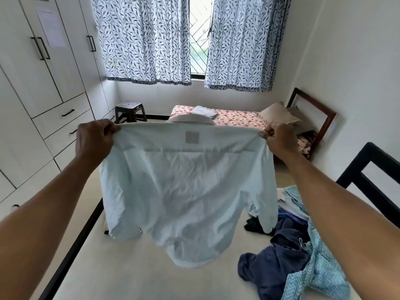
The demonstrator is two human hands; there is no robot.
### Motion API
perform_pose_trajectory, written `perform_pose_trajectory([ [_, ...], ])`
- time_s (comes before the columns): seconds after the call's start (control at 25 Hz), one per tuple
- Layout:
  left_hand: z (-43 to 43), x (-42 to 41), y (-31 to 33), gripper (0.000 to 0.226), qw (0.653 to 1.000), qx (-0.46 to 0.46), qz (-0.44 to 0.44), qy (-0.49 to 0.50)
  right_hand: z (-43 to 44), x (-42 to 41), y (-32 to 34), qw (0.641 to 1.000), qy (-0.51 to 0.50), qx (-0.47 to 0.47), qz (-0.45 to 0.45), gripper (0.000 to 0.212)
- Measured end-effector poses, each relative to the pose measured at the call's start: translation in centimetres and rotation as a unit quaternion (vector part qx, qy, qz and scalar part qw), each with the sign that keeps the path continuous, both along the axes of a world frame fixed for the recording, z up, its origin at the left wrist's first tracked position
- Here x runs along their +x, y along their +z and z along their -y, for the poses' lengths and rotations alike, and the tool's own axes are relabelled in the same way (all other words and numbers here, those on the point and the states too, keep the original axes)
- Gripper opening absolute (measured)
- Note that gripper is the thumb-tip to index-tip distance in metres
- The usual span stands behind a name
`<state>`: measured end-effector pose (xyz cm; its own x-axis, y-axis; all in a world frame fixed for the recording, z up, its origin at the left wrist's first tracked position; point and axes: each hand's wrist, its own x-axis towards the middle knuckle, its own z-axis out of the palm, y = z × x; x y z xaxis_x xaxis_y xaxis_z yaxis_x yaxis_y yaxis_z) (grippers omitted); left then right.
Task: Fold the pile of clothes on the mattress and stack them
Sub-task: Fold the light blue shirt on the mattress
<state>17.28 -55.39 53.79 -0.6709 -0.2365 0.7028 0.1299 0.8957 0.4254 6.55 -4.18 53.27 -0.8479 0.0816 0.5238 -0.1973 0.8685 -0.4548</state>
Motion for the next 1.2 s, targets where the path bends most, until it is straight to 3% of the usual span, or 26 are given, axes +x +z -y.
perform_pose_trajectory([
  [0.12, 1.0, 0.3, -0.6, 0.013, 0.999, 0.041, 0.010, -0.027, 0.6, 1.1, -0.7, 1.000, 0.010, -0.005, -0.007, 0.014],
  [0.2, 1.3, 0.3, -1.0, 0.013, 0.993, 0.100, 0.051, -0.030, 1.3, 2.1, -1.0, 0.999, 0.010, -0.044, -0.020, 0.014],
  [0.32, 0.9, -0.1, -1.8, 0.018, 0.979, 0.141, 0.139, -0.046, 3.3, 3.7, -2.1, 0.996, 0.027, -0.085, 0.032, 0.014],
  [0.4, 0.4, 0.1, -2.3, 0.025, 0.959, 0.163, 0.212, -0.094, 4.7, 4.8, -2.3, 0.989, 0.043, -0.115, 0.083, 0.016],
  [0.48, 0.2, 0.8, -2.3, 0.030, 0.907, 0.222, 0.312, -0.173, 5.6, 6.2, -1.7, 0.973, 0.082, -0.120, 0.178, 0.019],
  [0.56, 0.1, 2.3, -1.8, 0.029, 0.833, 0.200, 0.451, -0.250, 5.5, 7.9, -0.8, 0.923, 0.153, -0.063, 0.347, 0.030],
  [0.68, -1.7, 5.6, -2.2, 0.021, 0.732, 0.024, 0.620, -0.282, 4.5, 10.9, -0.7, 0.768, 0.228, -0.011, 0.599, 0.031],
  [0.76, -3.9, 7.8, -3.0, 0.018, 0.670, -0.015, 0.685, -0.285, 4.2, 13.0, -1.5, 0.698, 0.253, -0.003, 0.670, 0.022],
  [0.84, -5.7, 9.4, -3.5, 0.033, 0.615, 0.005, 0.726, -0.308, 3.7, 14.3, -2.6, 0.677, 0.283, -0.020, 0.679, 0.021],
  [0.88, -6.1, 9.9, -3.7, 0.034, 0.605, 0.027, 0.730, -0.316, 3.4, 14.6, -2.9, 0.673, 0.298, -0.037, 0.676, 0.022],
  [1.0, -5.3, 9.8, -4.6, 0.019, 0.616, 0.109, 0.716, -0.310, 2.1, 14.4, -3.3, 0.671, 0.298, -0.079, 0.674, 0.023],
  [1.04, -4.7, 9.2, -4.9, 0.015, 0.635, 0.125, 0.705, -0.291, 1.8, 13.4, -3.6, 0.680, 0.286, -0.082, 0.670, 0.022],
  [1.08, -3.9, 8.4, -5.4, 0.016, 0.669, 0.124, 0.686, -0.258, 1.7, 12.2, -4.3, 0.705, 0.260, -0.077, 0.655, 0.019],
  [1.16, -2.2, 6.2, -7.7, 0.020, 0.775, 0.074, 0.603, -0.171, 1.3, 9.3, -6.8, 0.792, 0.197, 0.002, 0.578, 0.013],
  [1.2, -1.4, 4.6, -9.1, 0.020, 0.826, 0.043, 0.547, -0.124, 1.2, 7.5, -8.4, 0.836, 0.164, 0.066, 0.519, 0.024],
])
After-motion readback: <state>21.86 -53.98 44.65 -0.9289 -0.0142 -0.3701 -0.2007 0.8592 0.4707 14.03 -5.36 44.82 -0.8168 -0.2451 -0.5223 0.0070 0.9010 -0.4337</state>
